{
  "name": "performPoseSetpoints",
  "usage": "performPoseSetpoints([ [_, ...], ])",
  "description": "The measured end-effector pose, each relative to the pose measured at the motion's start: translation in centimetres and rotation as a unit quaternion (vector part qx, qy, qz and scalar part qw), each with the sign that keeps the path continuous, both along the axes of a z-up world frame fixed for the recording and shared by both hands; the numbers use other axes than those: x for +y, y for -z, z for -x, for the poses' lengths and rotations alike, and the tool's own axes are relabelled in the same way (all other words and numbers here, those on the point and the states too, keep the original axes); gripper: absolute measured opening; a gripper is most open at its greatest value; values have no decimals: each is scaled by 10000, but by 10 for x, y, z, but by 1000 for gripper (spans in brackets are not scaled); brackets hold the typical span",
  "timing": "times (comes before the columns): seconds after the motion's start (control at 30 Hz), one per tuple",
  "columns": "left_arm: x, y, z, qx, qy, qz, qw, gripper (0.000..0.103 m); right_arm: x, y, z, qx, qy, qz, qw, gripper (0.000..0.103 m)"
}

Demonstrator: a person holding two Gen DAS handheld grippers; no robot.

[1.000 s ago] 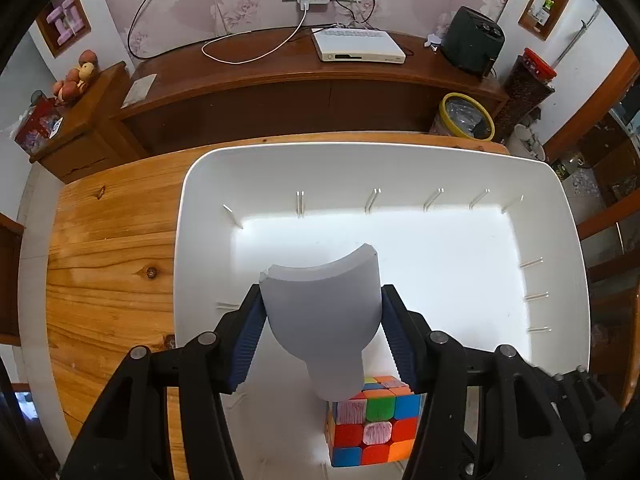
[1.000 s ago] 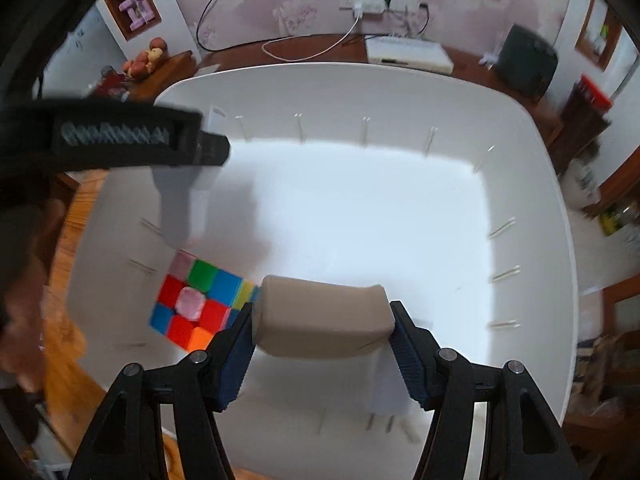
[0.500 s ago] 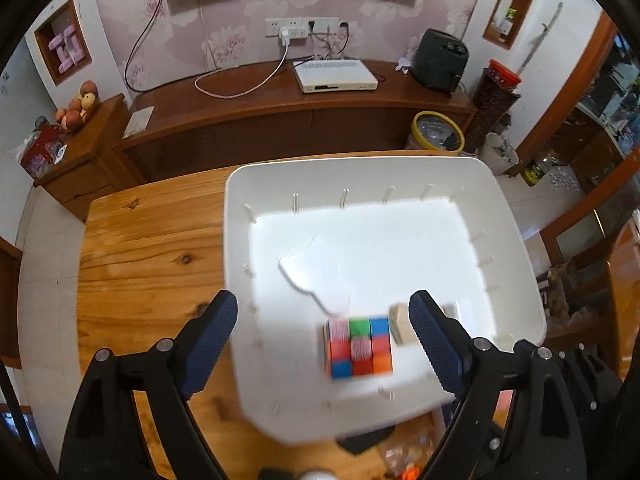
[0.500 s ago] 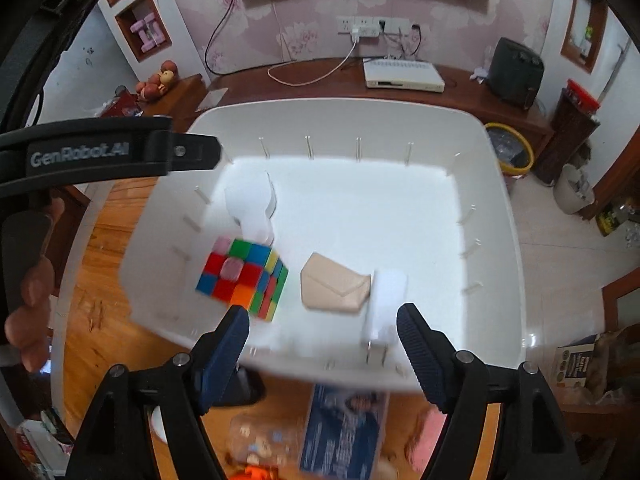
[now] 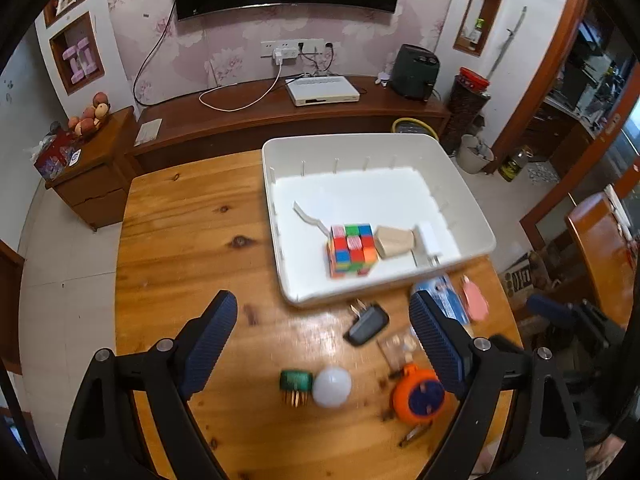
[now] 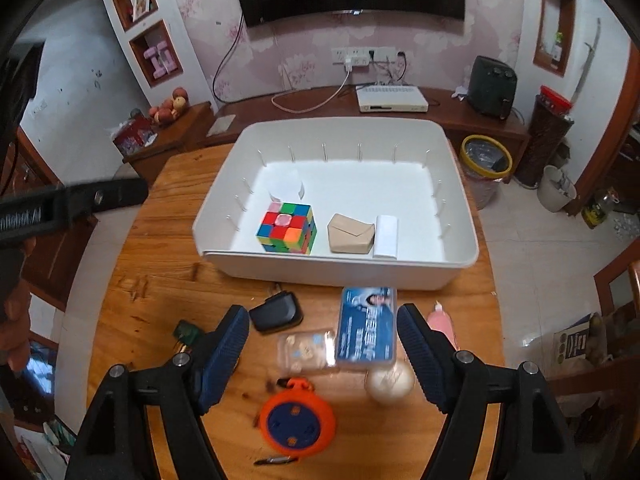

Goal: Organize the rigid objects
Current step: 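Withdraw both tools from the bin back over the table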

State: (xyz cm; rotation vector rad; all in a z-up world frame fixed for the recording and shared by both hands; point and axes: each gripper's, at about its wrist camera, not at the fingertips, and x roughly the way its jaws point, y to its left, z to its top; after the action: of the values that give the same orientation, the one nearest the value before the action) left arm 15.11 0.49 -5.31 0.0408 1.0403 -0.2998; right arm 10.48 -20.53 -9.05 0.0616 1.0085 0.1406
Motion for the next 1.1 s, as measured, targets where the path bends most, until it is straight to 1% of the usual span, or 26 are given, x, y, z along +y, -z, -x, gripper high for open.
performPoseSetpoints([
  [0.2,9,-16,49,-173,216,70,9996,90,9,-24,38,-251,29,-295,9992,77],
  [0.33,14,-19,67,-207,263,94,9994,90,22,-36,56,-444,-90,-240,9987,77],
  [0.43,17,-18,74,-199,214,92,9995,90,31,-40,63,-496,-165,-250,9983,77],
  [0.63,28,-13,80,21,11,289,9996,90,36,-42,75,-549,-153,-309,9979,77],
  [0.8,35,-12,88,42,-155,377,9992,90,30,-36,81,-477,-38,-598,9971,77],
  [1.1,27,-13,105,-11,-71,451,9990,90,21,-24,97,-413,-35,-702,9967,77],
])
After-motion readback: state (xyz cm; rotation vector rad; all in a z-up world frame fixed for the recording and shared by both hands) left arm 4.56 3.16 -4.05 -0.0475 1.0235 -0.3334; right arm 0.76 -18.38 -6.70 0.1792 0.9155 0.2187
